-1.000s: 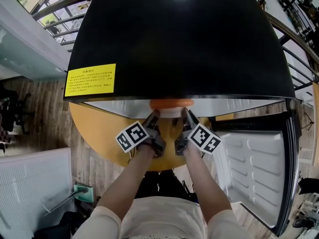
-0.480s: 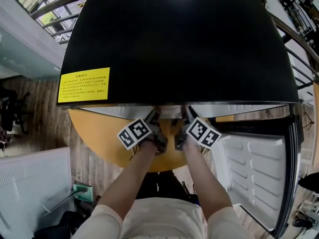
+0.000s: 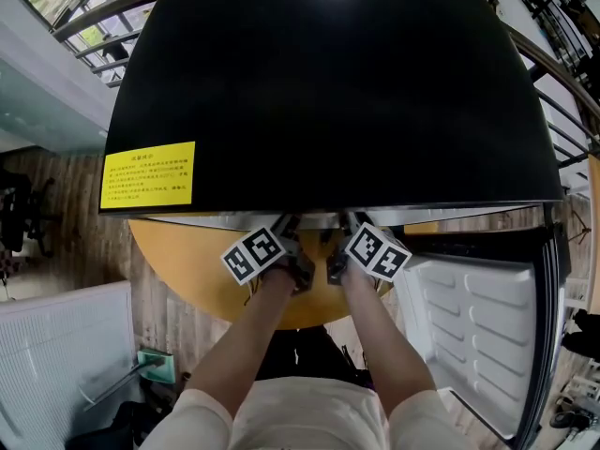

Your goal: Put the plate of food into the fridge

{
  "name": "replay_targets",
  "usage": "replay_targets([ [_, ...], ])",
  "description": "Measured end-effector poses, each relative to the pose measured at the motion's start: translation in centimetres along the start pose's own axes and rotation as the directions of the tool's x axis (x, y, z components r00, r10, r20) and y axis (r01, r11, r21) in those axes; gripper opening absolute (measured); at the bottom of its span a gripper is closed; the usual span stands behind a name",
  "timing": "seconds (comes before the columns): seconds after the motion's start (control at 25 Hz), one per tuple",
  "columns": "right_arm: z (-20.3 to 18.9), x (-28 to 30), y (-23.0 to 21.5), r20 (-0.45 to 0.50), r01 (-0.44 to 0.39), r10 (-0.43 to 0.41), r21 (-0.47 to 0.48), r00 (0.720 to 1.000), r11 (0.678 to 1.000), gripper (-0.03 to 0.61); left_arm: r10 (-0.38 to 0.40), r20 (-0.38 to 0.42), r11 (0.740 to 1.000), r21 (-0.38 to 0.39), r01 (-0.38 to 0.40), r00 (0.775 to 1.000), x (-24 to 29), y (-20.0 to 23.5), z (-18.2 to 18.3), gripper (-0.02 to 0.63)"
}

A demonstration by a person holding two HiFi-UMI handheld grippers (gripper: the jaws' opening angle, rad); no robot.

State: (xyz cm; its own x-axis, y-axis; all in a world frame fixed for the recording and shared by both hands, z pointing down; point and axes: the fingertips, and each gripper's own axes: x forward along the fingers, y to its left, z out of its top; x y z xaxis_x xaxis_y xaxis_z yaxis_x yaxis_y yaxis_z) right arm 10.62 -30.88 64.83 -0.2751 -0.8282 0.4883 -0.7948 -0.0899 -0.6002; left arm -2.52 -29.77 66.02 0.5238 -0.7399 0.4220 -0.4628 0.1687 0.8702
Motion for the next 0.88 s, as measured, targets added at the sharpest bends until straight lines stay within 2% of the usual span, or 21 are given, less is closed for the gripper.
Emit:
replay_targets([
  [0.36, -0.16, 0.27, -0.38, -0.008, 0.048, -0.049, -0.101, 0.999, 0.994, 0.088, 0.045, -0.017, 0.998, 0.048, -0.044, 0.999, 0.23, 0.26, -0.22, 0.061],
  [0.64, -0.27, 0.58, -0.79, -0.002, 0.09, -0.093, -0.226, 0.996, 0.97, 0.106, 0.058, -0.028, 0.995, 0.08, -0.055, 0.998, 0.42, 0.01, -0.46, 0.061],
  [0.88, -0.12, 0.42, -0.65, 0.003, 0.093, -0.095, -0.229, 0.995, 0.969, 0.107, 0.038, -0.032, 0.997, 0.067, -0.035, 0.999, 0.35, -0.4, -0.42, 0.104],
])
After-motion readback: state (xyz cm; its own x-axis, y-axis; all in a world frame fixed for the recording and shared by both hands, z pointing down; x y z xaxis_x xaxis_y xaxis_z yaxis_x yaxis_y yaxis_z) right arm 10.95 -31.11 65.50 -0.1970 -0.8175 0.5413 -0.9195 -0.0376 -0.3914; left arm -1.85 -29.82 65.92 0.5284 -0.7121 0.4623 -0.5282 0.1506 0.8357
